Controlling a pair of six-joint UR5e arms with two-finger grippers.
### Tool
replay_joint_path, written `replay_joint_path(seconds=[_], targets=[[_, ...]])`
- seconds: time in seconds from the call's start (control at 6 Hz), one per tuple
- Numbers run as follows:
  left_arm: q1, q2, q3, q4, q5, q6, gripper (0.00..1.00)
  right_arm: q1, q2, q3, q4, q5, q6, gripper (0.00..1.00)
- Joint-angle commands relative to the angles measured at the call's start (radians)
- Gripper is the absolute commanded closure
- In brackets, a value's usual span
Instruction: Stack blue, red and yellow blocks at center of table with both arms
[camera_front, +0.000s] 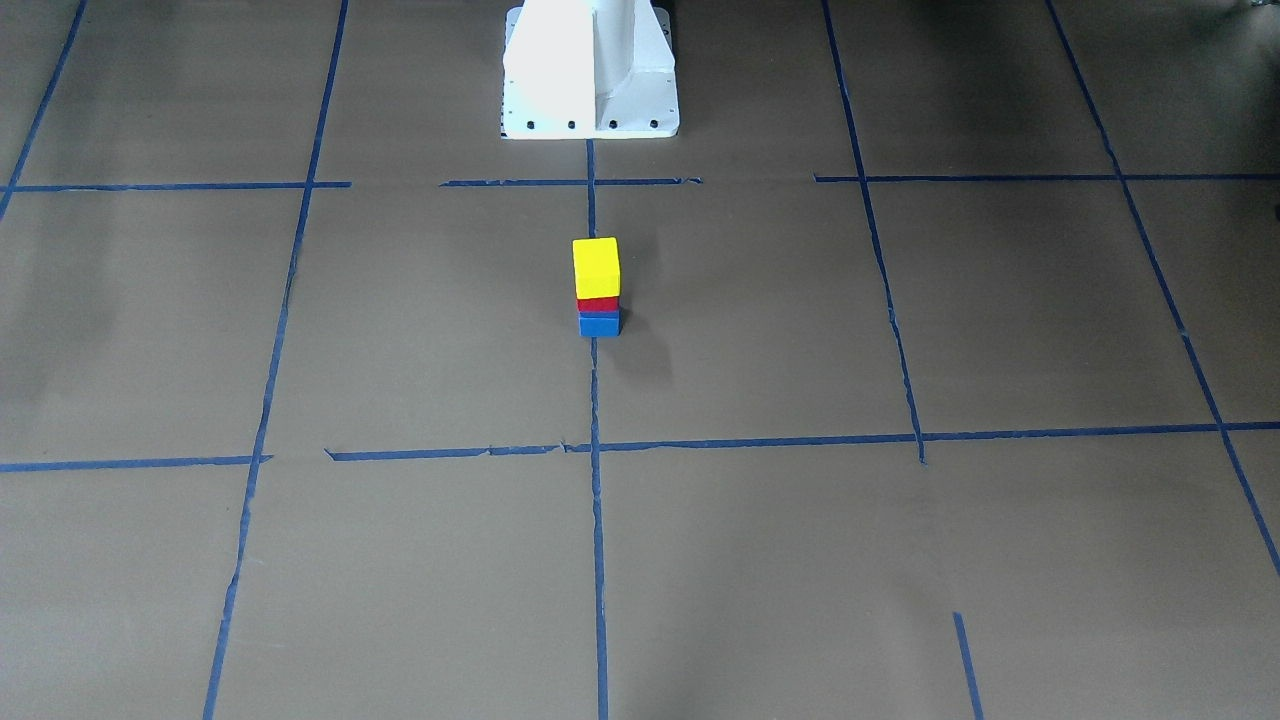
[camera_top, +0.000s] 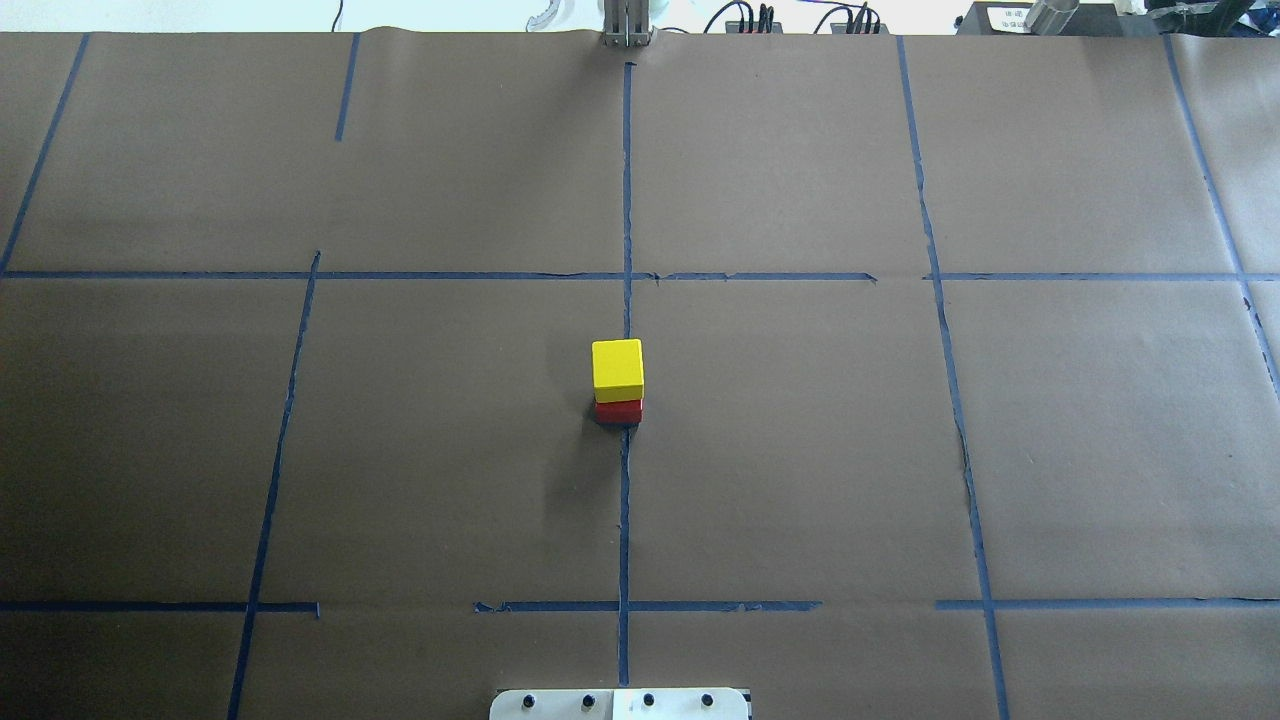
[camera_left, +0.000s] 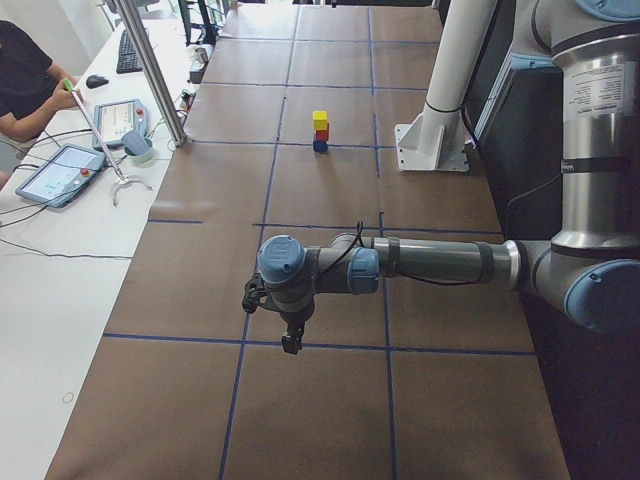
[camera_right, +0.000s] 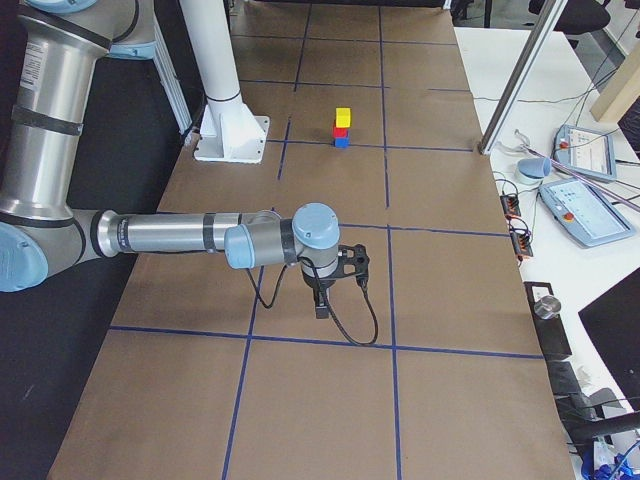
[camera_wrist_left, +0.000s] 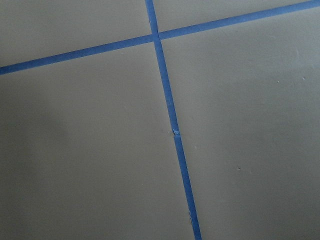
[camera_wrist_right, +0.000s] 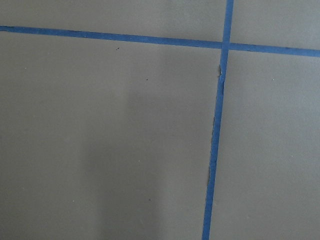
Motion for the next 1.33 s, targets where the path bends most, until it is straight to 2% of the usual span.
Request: replay_joint_path(seconds=[0.0,1.17], targets=[[0.000,0.016,-0.030,-0.009,0.000,-0.059,0.00,-0.001,0.003,0.001,0.000,0.002,0.000,0.00],[0.007,0.033,-0.033,-0.029,0.000,-0.061,0.00,-0.001,0.003,0.007,0.008,0.013,0.000,0.00]])
